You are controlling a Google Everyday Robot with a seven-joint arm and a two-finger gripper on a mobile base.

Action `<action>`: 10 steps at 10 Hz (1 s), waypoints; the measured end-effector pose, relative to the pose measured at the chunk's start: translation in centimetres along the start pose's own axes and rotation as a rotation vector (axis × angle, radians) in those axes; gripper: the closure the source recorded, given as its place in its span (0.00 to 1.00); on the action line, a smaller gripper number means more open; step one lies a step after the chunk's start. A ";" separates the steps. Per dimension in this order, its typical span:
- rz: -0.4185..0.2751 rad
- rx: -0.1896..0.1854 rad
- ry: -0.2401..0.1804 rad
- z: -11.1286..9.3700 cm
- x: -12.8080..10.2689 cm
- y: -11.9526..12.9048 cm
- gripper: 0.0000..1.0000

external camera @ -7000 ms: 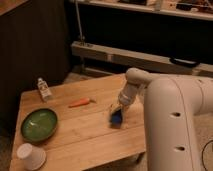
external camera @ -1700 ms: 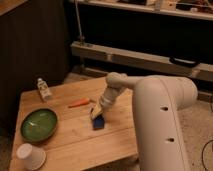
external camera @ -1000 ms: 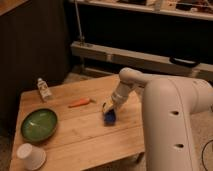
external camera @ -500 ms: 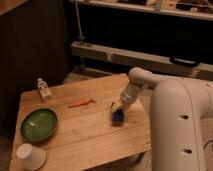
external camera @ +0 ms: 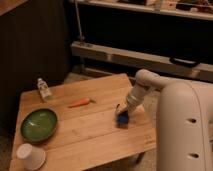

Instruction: Wipe the white sponge on the table

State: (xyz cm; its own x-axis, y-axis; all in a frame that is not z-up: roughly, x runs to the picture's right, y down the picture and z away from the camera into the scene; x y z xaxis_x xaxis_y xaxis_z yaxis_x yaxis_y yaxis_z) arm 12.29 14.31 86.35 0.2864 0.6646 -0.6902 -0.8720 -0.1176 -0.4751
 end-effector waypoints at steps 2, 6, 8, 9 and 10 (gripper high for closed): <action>0.013 -0.003 0.021 0.2 1.5 -0.5 1.00; 0.052 0.005 0.053 0.5 5.1 -1.3 1.00; 0.058 0.006 0.065 0.6 6.6 -1.0 1.00; 0.066 0.003 0.069 0.5 7.8 -1.1 1.00; 0.069 -0.002 0.077 0.7 8.9 -0.8 1.00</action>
State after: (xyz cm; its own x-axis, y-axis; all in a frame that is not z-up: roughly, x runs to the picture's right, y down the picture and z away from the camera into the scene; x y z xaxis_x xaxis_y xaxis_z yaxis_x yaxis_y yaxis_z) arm 15.26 20.85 80.94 0.2553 0.5958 -0.7615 -0.8901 -0.1627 -0.4258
